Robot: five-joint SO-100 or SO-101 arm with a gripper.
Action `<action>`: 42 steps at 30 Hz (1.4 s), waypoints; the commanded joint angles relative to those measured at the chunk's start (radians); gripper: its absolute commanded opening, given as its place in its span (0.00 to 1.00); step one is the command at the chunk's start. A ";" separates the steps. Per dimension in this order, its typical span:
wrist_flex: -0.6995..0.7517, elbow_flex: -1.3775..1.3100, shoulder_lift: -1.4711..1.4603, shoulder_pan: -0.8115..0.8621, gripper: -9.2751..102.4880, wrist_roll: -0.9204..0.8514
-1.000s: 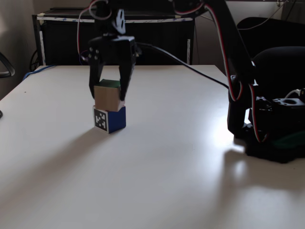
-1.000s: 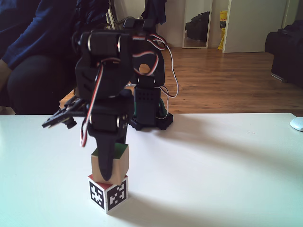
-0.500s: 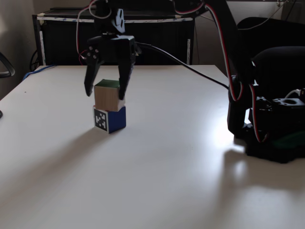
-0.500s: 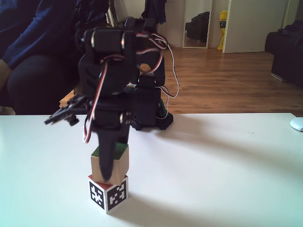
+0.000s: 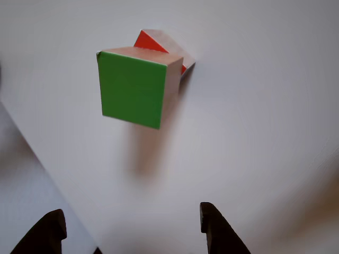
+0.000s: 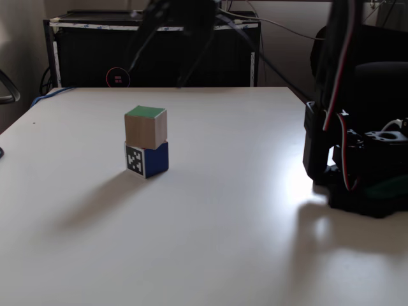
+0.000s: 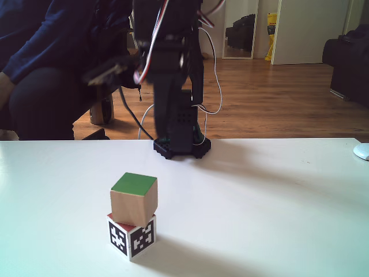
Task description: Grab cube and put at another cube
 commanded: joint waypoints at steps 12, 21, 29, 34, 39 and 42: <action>-0.112 0.299 0.726 -0.095 0.44 -0.032; -0.380 0.775 0.999 -0.140 0.42 -0.069; -0.578 1.140 1.230 -0.186 0.34 -0.081; -0.600 1.298 1.342 -0.216 0.28 -0.089; -0.588 1.480 1.549 -0.213 0.21 -0.083; -0.615 1.551 1.563 -0.181 0.19 -0.072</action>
